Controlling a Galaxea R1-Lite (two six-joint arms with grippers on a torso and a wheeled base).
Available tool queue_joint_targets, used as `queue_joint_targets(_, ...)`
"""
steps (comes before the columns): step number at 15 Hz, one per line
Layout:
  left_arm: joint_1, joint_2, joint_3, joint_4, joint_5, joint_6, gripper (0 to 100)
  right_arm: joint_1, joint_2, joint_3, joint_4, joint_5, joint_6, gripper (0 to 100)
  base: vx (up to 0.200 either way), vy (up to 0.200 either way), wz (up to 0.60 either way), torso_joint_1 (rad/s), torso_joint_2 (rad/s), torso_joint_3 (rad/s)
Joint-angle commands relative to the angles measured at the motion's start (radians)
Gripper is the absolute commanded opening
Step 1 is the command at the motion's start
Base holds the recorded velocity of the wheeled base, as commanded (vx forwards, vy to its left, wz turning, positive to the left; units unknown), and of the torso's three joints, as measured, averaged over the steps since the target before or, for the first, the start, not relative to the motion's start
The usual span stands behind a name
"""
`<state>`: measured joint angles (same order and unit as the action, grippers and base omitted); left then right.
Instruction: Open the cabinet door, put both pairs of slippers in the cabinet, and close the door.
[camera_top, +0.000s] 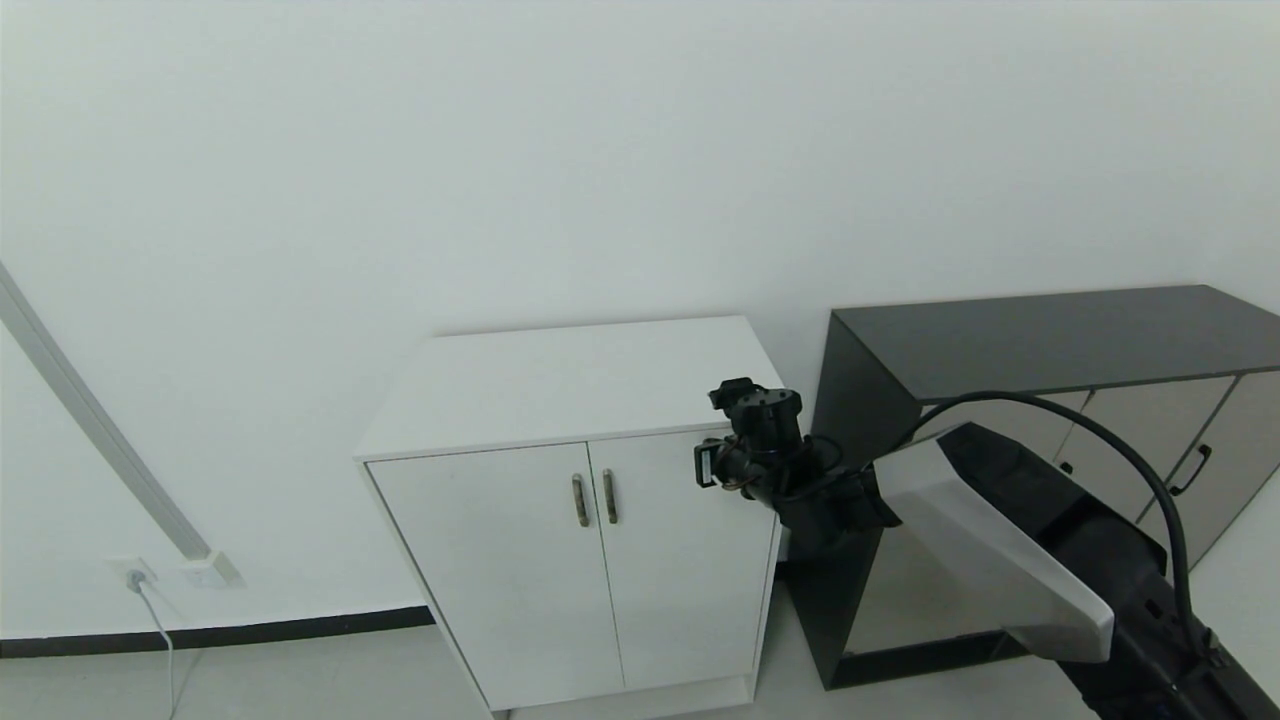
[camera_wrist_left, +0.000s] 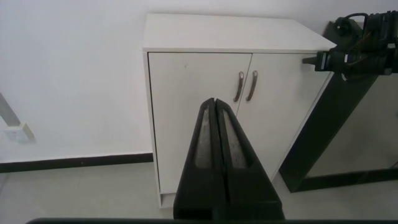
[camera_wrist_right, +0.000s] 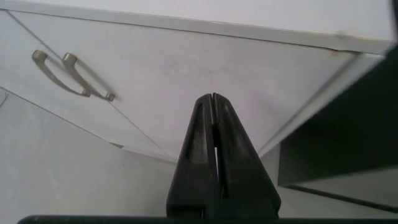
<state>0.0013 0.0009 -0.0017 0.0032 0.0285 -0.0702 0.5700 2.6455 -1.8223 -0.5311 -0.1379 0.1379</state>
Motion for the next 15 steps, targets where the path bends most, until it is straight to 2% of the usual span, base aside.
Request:
queue_joint_targets(1,0.0,0.001,0.0,0.0,0.001,0.0,0,0.002,-0.027,0.031,-0.003,-0.023,0.0,0,0.0,0.0,0.0,0.0,0.0,0.0)
queue_joint_targets(9,0.0,-0.001,0.0,0.0,0.001,0.0,0,0.001,-0.317,0.477,-0.161,-0.028,0.002,0,0.0,0.0,0.0,0.0,0.0,0.0)
queue_joint_targets(11,0.0,-0.001,0.0,0.0,0.001,0.0,0,-0.016,-0.429,0.643,-0.23,-0.028,0.0,0,0.0,0.0,0.0,0.0,0.0,0.0)
queue_joint_targets(15,0.0,0.001,0.0,0.0,0.001,0.0,0,-0.065,-0.584,0.844,-0.287,-0.028,-0.009,0,0.0,0.0,0.0,0.0,0.0,0.0)
